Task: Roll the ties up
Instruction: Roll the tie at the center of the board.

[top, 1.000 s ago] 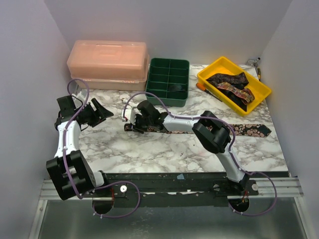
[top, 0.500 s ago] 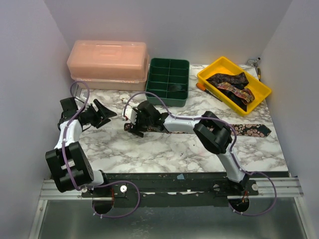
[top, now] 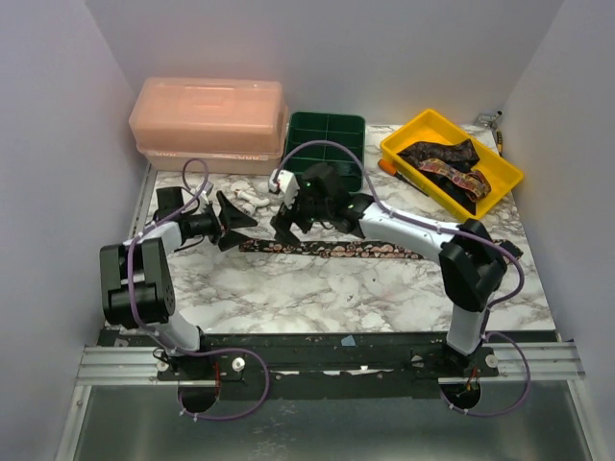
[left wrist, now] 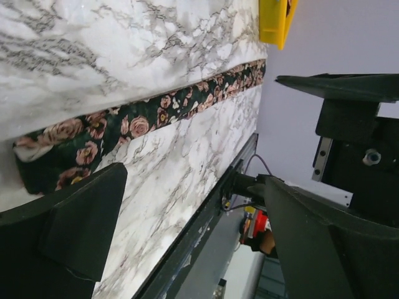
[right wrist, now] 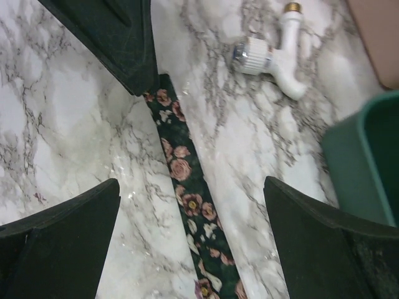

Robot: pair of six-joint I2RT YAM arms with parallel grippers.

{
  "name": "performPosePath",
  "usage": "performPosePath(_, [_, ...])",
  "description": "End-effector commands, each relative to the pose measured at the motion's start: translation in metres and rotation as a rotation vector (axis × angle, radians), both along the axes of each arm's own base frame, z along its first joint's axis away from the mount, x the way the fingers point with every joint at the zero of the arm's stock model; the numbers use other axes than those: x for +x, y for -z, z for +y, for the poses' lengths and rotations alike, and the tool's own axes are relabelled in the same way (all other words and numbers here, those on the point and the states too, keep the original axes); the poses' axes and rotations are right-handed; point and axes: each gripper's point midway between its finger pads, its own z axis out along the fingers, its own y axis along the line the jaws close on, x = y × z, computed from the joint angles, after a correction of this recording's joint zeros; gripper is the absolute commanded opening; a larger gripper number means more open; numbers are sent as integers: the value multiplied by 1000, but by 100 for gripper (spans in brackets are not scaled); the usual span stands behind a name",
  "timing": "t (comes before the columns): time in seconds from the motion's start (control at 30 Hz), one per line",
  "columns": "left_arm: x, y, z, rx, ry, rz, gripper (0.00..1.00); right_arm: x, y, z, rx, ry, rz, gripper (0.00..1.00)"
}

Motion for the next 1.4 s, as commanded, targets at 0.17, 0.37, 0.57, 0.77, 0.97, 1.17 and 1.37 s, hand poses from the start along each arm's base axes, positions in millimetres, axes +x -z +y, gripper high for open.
performPosePath(0.17, [17, 9, -22, -74, 86, -35, 99, 5, 6, -61, -82, 92, 81, 100])
performPosePath(0.37, [17, 39, -26, 15, 48, 43, 98, 11, 12, -68, -101, 114, 95, 100])
performPosePath(0.57, [10, 58, -24, 16, 14, 155, 99, 18, 13, -73, -113, 134, 106, 100])
performPosePath(0.77, [5, 69, -33, 48, 19, 227, 98, 19, 11, -78, -123, 148, 105, 100])
performPosePath(0.97, [2, 81, -37, 36, 14, 272, 98, 14, 15, -85, -140, 148, 106, 100])
performPosePath(1.17, [0, 89, -37, 15, 45, 266, 99, 10, 16, -90, -152, 145, 106, 100])
performPosePath(1.37, [0, 90, -37, 32, 53, 221, 98, 10, 18, -95, -161, 144, 107, 100])
